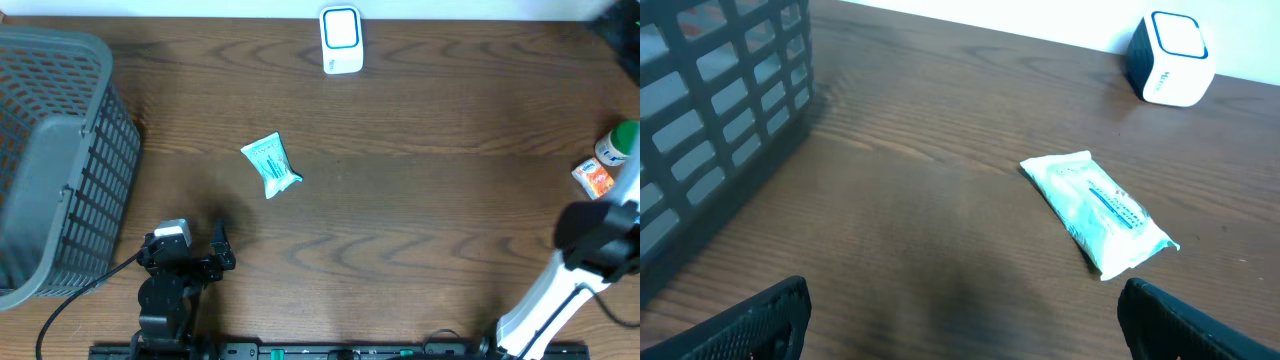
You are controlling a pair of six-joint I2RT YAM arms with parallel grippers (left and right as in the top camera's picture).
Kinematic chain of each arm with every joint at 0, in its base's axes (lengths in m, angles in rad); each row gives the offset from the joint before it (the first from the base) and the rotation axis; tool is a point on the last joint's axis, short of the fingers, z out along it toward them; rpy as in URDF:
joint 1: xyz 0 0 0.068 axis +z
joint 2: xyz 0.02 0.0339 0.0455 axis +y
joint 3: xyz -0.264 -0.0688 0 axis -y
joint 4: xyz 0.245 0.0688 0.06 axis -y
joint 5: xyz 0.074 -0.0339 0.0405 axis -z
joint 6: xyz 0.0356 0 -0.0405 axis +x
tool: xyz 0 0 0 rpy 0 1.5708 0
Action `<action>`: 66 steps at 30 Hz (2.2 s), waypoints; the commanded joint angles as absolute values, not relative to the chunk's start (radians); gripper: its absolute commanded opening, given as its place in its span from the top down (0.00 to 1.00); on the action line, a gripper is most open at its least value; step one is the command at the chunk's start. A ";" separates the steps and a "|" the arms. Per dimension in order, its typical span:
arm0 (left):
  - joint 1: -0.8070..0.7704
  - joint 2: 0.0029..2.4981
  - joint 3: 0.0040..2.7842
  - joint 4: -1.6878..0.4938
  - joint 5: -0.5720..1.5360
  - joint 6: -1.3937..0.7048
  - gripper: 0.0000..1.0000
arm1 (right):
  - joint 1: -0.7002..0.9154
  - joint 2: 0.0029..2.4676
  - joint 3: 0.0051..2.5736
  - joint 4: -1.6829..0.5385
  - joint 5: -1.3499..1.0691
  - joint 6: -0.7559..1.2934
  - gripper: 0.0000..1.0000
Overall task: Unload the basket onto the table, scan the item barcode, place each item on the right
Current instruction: 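Set the green container at the right table edge and release, then reach the right gripper to the tissue pack and grasp it, then lift the tissue pack and raise it toward the scanner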
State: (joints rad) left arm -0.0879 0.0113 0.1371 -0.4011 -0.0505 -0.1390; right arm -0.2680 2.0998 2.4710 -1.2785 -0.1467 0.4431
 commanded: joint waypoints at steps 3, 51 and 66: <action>-0.091 0.010 0.124 -0.425 -0.044 -0.151 0.02 | 0.170 2.179 2.361 -1.363 -0.340 0.159 0.01; -0.091 0.010 0.124 -0.425 -0.044 -0.151 0.02 | 0.552 2.691 2.635 -1.699 -0.567 0.264 0.98; -0.091 0.010 0.124 -0.425 -0.044 -0.151 0.02 | 0.424 2.652 2.603 -1.699 -1.394 0.797 0.98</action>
State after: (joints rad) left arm -0.0879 0.0113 0.1371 -0.4007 -0.0505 -0.1390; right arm 0.4320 2.7045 2.6087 -1.6974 -1.1969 0.6819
